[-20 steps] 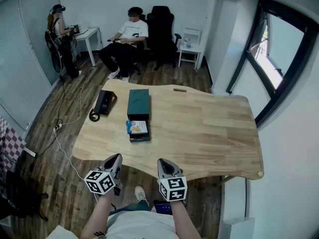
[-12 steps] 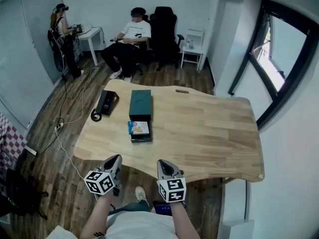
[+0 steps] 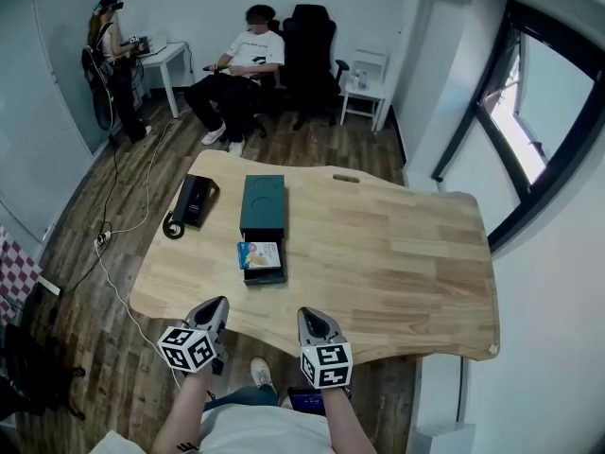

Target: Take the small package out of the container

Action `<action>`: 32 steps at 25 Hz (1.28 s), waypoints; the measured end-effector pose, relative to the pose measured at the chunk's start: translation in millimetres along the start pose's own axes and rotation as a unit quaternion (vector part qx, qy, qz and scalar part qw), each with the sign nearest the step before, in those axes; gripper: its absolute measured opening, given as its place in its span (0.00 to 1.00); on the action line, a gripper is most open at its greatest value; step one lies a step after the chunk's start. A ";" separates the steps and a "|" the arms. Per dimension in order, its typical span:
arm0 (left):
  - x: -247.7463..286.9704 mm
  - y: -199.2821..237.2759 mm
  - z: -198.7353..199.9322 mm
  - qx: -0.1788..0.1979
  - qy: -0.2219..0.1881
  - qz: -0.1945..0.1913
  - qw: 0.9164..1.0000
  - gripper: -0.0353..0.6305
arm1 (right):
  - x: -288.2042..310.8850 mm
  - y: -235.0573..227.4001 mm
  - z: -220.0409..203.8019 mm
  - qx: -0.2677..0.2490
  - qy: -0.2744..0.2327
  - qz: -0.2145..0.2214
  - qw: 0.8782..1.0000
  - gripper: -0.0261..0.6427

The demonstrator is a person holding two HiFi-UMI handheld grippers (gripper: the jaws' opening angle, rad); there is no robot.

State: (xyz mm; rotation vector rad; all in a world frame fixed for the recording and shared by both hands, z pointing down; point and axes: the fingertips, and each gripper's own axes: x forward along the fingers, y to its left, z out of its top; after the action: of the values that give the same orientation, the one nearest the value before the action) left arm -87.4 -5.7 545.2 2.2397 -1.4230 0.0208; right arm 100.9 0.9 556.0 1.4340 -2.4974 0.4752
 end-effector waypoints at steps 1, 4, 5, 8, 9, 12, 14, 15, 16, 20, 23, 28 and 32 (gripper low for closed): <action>6.7 5.9 3.5 -0.002 0.001 0.000 1.000 0.05 | 8.0 -2.8 2.8 0.000 0.002 -0.002 1.000 0.05; 27.4 24.2 12.2 -0.005 0.007 -0.003 1.000 0.05 | 33.3 -8.9 10.2 0.002 0.009 -0.008 1.000 0.05; 33.8 30.3 13.9 -0.004 0.011 -0.004 1.000 0.05 | 41.8 -10.0 12.3 0.002 0.010 -0.009 1.000 0.05; 51.6 47.8 17.5 0.001 0.021 -0.009 1.000 0.05 | 66.9 -11.6 18.4 0.001 0.013 -0.013 1.000 0.05; 57.4 52.9 18.4 -0.002 0.024 -0.013 1.000 0.05 | 74.3 -12.3 20.3 0.001 0.013 -0.015 1.000 0.05; 72.7 63.4 15.2 -0.012 0.036 -0.031 0.999 0.05 | 86.5 -18.8 22.8 0.010 0.009 -0.034 0.999 0.05; 83.5 69.0 14.9 -0.009 0.043 -0.040 0.998 0.05 | 91.5 -24.7 25.0 0.018 0.003 -0.048 0.999 0.05; 88.3 71.1 15.8 -0.008 0.046 -0.045 0.998 0.05 | 93.2 -26.4 25.8 0.020 0.001 -0.054 0.998 0.05; 92.1 72.3 17.1 -0.005 0.048 -0.048 0.998 0.05 | 94.0 -27.3 26.1 0.022 0.000 -0.058 0.998 0.05; 105.1 77.3 27.0 0.023 0.054 -0.041 0.997 0.05 | 98.1 -27.1 30.7 0.030 -0.008 -0.062 0.998 0.05; 111.7 79.1 32.0 0.040 0.059 -0.036 0.997 0.05 | 104.6 -26.4 36.0 0.030 -0.011 -0.062 0.998 0.05; 121.4 84.6 34.6 0.038 0.057 -0.033 0.997 0.05 | 117.6 -26.9 41.3 0.022 -0.008 -0.053 0.998 0.05; 131.6 86.0 32.5 0.038 0.061 -0.028 0.997 0.05 | 123.2 -37.7 41.4 0.026 -0.005 -0.053 0.998 0.05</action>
State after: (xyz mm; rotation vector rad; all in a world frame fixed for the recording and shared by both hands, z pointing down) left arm -108.6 -159.9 584.6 2.2966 -1.3149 0.1913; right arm 70.8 -130.6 566.8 1.5825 -2.4196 0.5178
